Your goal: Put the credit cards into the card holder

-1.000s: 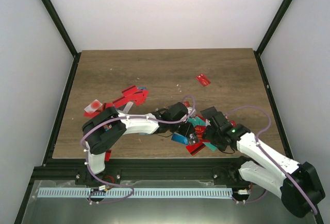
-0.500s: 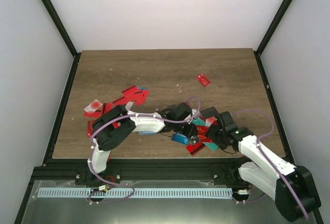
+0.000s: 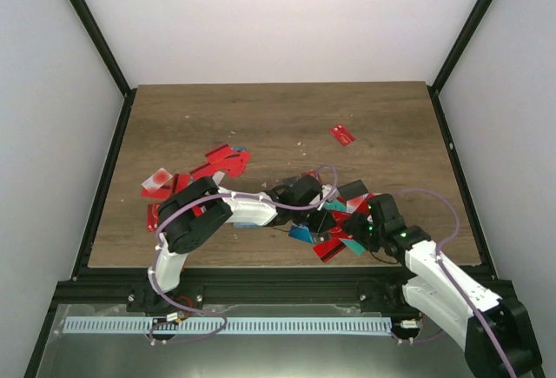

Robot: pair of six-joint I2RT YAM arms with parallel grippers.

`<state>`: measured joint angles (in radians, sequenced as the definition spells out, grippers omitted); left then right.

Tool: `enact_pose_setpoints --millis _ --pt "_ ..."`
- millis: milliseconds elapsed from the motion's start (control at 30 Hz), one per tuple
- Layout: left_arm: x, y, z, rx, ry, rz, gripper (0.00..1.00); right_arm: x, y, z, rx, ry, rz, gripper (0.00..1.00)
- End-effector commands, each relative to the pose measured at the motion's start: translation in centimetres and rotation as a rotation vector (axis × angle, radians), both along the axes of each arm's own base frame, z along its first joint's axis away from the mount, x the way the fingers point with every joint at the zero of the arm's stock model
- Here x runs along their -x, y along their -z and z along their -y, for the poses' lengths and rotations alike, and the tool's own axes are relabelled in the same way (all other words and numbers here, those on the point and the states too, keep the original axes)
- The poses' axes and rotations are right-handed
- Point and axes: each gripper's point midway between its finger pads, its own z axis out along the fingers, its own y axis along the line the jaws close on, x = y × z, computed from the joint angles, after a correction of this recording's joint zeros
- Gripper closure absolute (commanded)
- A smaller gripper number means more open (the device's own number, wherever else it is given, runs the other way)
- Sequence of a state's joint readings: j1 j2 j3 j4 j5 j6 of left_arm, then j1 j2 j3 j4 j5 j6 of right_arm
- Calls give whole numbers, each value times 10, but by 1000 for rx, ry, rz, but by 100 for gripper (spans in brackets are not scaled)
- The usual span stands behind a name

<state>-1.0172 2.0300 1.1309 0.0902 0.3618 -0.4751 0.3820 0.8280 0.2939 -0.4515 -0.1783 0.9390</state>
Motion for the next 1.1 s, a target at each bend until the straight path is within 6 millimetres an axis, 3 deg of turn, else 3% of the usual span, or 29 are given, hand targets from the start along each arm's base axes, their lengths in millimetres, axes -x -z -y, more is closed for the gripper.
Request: enact_pose_setpoints --millis 0,200,567,733,933,1067 --pt "18 48 -22 -101 3 -89 81 6 -6 -21 -132 -77 37 46" --pt "25 53 -22 -78 10 -124 81 8 -9 -37 -230 -136 70 54" --pt "34 63 -25 -56 21 -177 82 6 1 -37 -268 -113 112 69" --pt "37 60 -26 -35 19 -194 82 3 2 -36 -296 -89 132 80" --pt "39 33 -26 17 18 -179 82 -2 -37 -52 -399 -171 244 84" --pt "49 39 -36 -4 22 -196 82 1 -54 -58 -406 -228 250 85"
